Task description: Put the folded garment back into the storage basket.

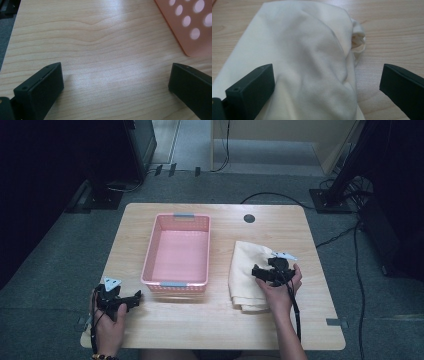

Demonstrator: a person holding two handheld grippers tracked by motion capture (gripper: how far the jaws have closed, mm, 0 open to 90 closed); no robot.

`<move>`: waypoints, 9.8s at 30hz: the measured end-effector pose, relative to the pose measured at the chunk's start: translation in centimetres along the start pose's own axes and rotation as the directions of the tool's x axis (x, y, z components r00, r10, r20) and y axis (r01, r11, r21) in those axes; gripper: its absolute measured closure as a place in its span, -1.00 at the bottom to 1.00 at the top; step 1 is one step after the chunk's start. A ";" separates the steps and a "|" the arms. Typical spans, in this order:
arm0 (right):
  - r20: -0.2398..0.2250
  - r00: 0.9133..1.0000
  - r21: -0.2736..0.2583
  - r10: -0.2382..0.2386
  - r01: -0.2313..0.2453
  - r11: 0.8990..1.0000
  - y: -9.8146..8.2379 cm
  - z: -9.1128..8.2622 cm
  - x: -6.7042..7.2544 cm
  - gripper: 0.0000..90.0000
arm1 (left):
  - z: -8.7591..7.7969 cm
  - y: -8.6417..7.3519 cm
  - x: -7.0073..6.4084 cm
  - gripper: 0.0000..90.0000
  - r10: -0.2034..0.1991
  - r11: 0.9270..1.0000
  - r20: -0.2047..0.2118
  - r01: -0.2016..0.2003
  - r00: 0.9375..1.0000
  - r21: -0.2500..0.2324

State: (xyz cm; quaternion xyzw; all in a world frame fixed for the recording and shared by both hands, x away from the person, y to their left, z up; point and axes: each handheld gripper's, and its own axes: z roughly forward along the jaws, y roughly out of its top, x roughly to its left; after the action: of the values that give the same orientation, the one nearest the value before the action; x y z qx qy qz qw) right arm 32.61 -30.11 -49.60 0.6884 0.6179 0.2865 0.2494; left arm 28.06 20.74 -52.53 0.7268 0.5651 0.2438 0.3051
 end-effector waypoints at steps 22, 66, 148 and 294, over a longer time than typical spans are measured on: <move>0.000 1.000 -0.027 0.029 -0.029 0.999 -2.4 2.0 0.6 -1.00 | 0.0 0.0 0.0 -1.00 0.001 1.000 0.000 -0.001 1.000 0.000; -0.141 0.984 -0.107 -0.105 0.090 0.990 -3.2 1.4 1.3 0.04 | 0.0 0.0 0.0 -1.00 -0.001 1.000 -0.001 0.001 1.000 0.000; -0.399 0.912 -0.290 -0.097 -0.025 0.957 7.0 -9.0 9.0 0.59 | 0.0 0.0 -0.1 -1.00 -0.002 1.000 -0.001 0.002 1.000 -0.002; -0.367 0.899 -0.254 -0.238 0.149 0.956 6.5 -2.8 22.5 -1.00 | 0.1 0.1 -0.1 -1.00 -0.005 1.000 -0.003 0.005 1.000 -0.001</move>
State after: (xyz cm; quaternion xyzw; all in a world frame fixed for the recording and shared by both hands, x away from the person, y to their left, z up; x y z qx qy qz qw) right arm 36.85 -8.53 -41.14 0.5197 0.6857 0.4589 0.2218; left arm 28.12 20.63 -52.54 0.7247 0.5674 0.2445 0.3051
